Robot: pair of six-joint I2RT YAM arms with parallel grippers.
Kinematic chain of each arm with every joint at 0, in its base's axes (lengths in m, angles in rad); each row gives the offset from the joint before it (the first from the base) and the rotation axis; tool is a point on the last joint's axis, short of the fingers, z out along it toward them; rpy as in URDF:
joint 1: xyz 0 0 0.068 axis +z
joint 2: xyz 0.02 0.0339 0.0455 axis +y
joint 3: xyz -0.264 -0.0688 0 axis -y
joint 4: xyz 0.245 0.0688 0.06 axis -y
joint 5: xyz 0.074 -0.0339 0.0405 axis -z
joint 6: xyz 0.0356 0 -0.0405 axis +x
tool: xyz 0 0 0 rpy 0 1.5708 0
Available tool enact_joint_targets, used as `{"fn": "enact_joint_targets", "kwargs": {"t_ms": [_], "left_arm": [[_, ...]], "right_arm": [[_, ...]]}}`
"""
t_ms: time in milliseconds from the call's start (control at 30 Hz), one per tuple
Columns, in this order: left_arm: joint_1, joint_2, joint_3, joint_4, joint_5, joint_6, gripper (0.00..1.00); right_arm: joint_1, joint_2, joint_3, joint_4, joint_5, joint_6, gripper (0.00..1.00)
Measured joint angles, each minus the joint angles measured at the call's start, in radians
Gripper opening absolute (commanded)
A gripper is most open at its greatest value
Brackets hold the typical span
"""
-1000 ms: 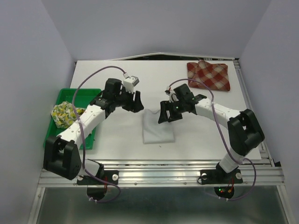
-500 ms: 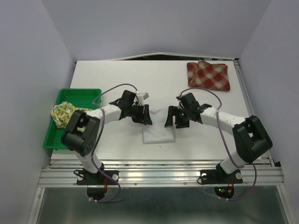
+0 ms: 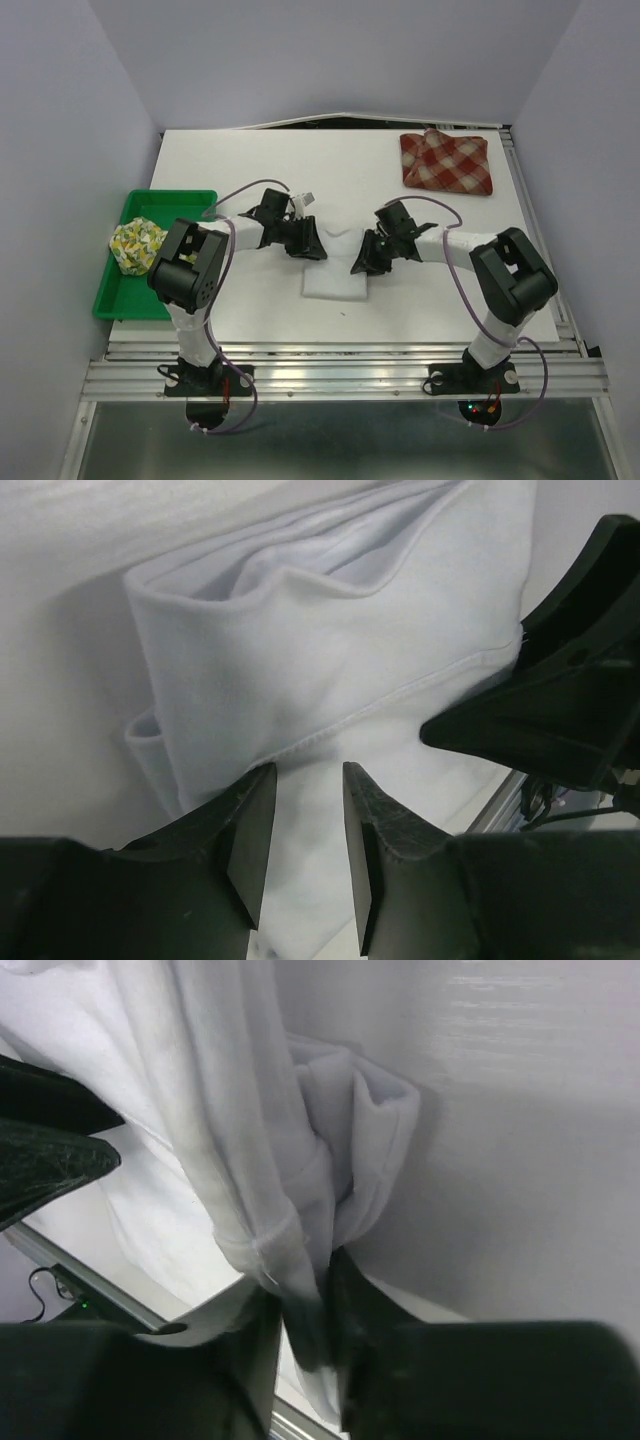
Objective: Fold and stack the skirts
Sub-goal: Neatly place the folded skirt to the corner
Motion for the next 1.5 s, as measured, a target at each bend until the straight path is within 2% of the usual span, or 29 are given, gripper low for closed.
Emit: {"fn": "enact_joint_targets", "kwargs": {"t_ms": [33,100,167,333,533,600,633,833,1033,1233,1500], "left_arm": [[0.005,0.011,0.007,0.011,0.002,-0.006,0.42],[0.011,0.024,0.016,0.020,0.009,-0.016,0.43],[0.017,0.026,0.022,0.023,0.004,-0.018,0.50],[0.018,0.027,0.100,-0.009,-0.060,0.030,0.68],[0.019,-0.003,0.225,-0.097,-0.235,0.207,0.81],[0.021,-0.043,0.228,-0.127,-0.279,0.262,0.89],[0.021,-0.066,0.228,-0.142,-0.296,0.286,0.99],[0.021,-0.185,0.228,-0.180,-0.357,0.378,0.99],[0.021,-0.243,0.190,-0.185,-0.369,0.414,0.99],[0.021,-0.252,0.155,-0.194,-0.366,0.429,0.99],[0.021,-0.252,0.154,-0.194,-0.361,0.436,0.99]], "right_arm": [[-0.005,0.015,0.004,0.002,0.007,0.005,0.13],[-0.016,0.035,0.022,-0.004,0.011,0.005,0.07],[-0.026,0.047,0.055,-0.024,0.039,-0.015,0.01],[-0.053,0.113,0.218,-0.106,0.176,-0.145,0.01],[-0.086,0.246,0.466,-0.157,0.338,-0.383,0.00],[-0.099,0.298,0.554,-0.171,0.386,-0.463,0.00],[-0.103,0.318,0.583,-0.171,0.402,-0.489,0.00],[-0.142,0.476,0.814,-0.179,0.476,-0.687,0.00],[-0.188,0.564,0.989,-0.198,0.513,-0.812,0.00],[-0.223,0.569,1.080,-0.200,0.558,-0.877,0.00],[-0.262,0.569,1.096,-0.208,0.587,-0.925,0.00]]}}
